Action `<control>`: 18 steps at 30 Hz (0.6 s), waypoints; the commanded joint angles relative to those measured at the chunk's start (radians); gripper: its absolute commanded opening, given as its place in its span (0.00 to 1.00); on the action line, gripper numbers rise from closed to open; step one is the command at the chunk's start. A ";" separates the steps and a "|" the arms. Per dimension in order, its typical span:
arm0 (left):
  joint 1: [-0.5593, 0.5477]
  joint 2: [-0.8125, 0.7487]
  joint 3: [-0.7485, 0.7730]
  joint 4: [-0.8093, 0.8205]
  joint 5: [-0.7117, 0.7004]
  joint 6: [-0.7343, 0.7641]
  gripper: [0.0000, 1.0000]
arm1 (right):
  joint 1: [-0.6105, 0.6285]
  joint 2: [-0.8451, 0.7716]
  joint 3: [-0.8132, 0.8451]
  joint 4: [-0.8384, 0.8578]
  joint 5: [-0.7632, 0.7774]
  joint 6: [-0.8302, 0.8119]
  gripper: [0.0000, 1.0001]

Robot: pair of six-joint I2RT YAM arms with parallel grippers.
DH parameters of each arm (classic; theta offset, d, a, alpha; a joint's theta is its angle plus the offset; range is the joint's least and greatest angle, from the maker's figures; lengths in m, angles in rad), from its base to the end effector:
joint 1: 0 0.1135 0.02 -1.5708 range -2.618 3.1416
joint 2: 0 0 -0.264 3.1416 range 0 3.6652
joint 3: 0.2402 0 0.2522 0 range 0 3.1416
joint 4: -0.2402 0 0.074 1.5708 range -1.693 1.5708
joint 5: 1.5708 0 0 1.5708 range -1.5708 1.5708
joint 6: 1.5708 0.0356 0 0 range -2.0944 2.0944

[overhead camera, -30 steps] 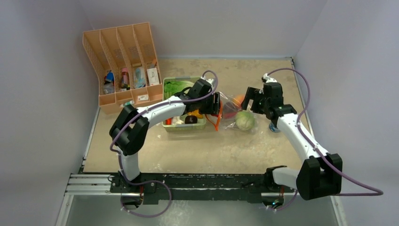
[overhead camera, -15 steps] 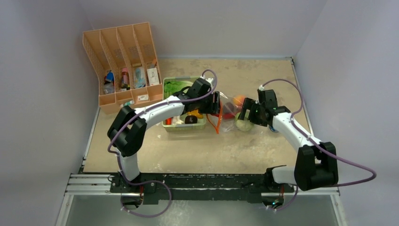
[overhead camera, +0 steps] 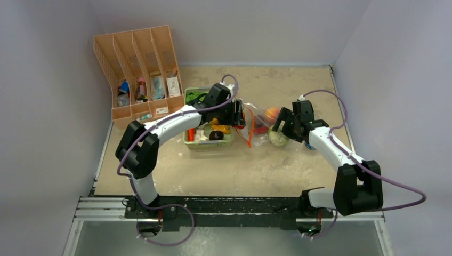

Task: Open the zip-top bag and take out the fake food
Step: Pick up the fake vegetable from the zipper food storage bag, then place the fake vegetable in the bin.

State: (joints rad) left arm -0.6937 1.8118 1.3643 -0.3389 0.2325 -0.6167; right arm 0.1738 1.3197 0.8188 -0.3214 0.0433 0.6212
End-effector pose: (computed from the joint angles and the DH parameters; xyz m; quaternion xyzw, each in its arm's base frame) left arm 0.3073 -0.2663 0.2411 0.0796 0.9154 -0.3163 0.2357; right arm 0.2688 0.0456 0.2239 0.2142 0.9056 0.1229 0.3448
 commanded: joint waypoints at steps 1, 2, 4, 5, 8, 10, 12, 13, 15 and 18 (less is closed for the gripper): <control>0.017 -0.077 0.006 0.019 0.045 0.009 0.00 | -0.002 0.002 -0.010 0.029 0.045 -0.002 0.89; 0.017 -0.077 0.003 0.016 0.040 0.007 0.00 | -0.002 0.003 -0.011 0.034 0.044 -0.007 0.89; 0.017 -0.076 -0.005 0.020 0.032 -0.003 0.00 | -0.002 0.001 -0.012 0.040 0.032 -0.011 0.89; 0.017 -0.077 -0.010 0.025 0.030 -0.010 0.00 | -0.002 0.001 -0.013 0.042 0.025 -0.013 0.89; 0.017 -0.090 -0.025 0.041 0.021 -0.020 0.00 | -0.002 0.000 -0.013 0.045 0.013 -0.013 0.90; 0.017 -0.110 -0.032 0.043 -0.002 -0.014 0.00 | -0.002 0.001 -0.012 0.048 0.001 -0.015 0.90; 0.020 -0.139 -0.050 0.052 -0.037 -0.020 0.00 | -0.002 0.001 -0.011 0.052 -0.004 -0.015 0.90; 0.024 -0.155 -0.060 0.059 -0.049 -0.024 0.00 | -0.002 0.001 -0.011 0.051 -0.007 -0.018 0.90; 0.031 -0.188 -0.083 0.067 -0.068 -0.027 0.00 | -0.002 0.001 -0.010 0.049 -0.010 -0.019 0.90; 0.041 -0.248 -0.132 0.076 -0.128 -0.033 0.00 | -0.002 -0.002 -0.013 0.049 -0.010 -0.020 0.91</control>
State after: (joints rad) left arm -0.6708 1.6833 1.2697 -0.3248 0.1905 -0.6353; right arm 0.1738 1.3209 0.8127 -0.2932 0.0349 0.6102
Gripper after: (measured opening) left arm 0.550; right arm 0.904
